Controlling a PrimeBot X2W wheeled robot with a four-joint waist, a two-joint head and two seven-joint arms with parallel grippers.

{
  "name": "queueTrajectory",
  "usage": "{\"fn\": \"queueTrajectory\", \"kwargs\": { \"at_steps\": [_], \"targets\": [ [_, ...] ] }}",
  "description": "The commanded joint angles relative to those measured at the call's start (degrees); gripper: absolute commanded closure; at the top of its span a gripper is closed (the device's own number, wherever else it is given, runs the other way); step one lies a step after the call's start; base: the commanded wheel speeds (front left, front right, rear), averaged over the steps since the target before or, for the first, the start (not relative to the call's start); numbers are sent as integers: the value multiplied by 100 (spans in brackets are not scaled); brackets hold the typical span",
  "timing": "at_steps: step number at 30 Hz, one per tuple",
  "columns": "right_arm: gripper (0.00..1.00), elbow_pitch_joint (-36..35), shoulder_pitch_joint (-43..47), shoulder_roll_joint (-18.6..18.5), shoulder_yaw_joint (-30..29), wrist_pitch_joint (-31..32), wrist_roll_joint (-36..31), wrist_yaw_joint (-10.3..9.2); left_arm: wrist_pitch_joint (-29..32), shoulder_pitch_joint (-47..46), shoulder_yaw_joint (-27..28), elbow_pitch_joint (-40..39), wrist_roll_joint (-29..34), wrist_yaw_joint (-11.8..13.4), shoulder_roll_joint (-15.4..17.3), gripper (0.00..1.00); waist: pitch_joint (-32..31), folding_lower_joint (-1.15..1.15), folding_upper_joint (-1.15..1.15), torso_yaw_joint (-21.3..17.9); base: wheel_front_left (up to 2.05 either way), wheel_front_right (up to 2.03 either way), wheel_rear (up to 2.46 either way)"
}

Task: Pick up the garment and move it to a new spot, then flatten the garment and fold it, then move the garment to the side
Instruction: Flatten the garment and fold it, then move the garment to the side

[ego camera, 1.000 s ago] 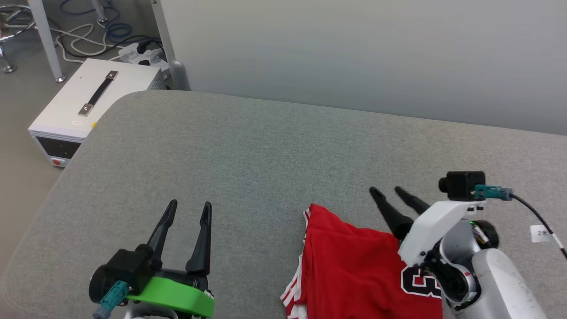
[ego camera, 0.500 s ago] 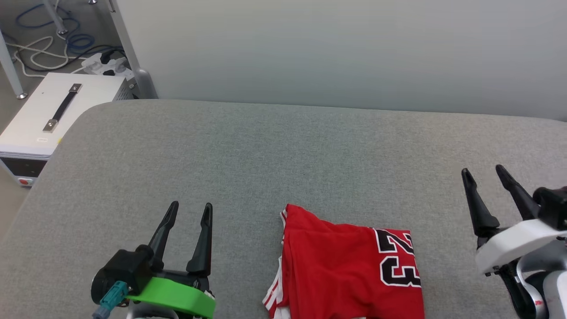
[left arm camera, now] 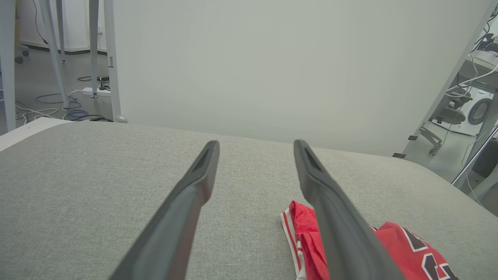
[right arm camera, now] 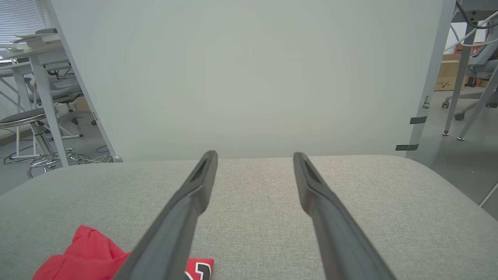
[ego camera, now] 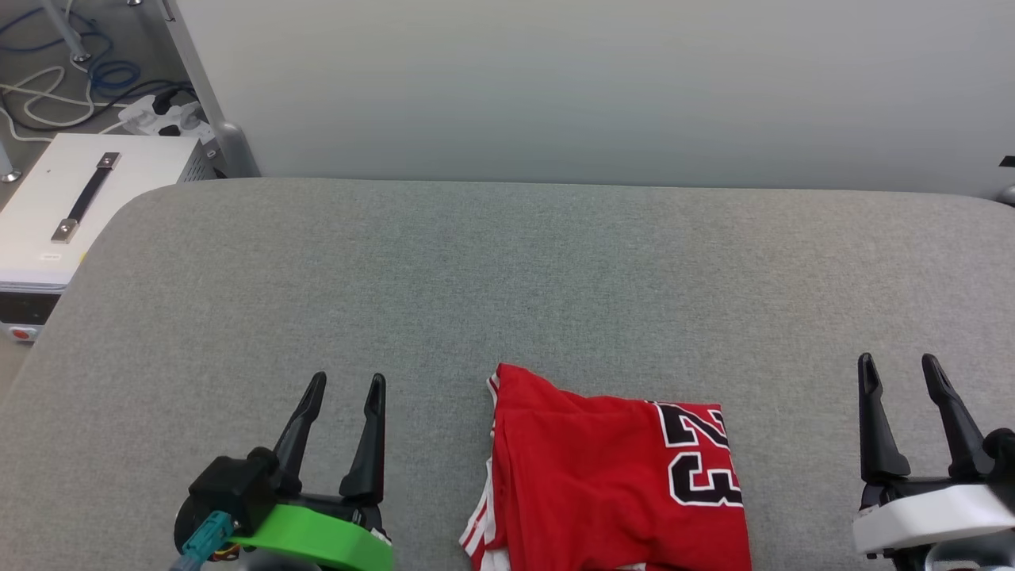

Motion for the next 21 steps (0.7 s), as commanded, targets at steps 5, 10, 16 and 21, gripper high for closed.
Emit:
{"fn": "queueTrajectory", "kwargs": {
  "at_steps": [5,10,16,21],
  "targets": [
    [0,141,195,183,-5,-177,-228,-4,-33,124,-59,66,-16,-16,-65,0,-12,0,0,14,0,0,0],
    [0,238,158,249,18,-234,-265,-4,-33,106,-55,83,-19,-17,-67,0,-18,0,0,15,0,0,0],
    [0,308,96,269,57,-245,-224,-4,-33,67,-71,85,-4,-17,-60,0,-32,0,0,40,0,0,0],
    [0,339,82,278,56,-225,-196,-4,-33,64,-101,78,2,-17,-51,0,-30,0,0,66,0,0,0]
  ]
}}
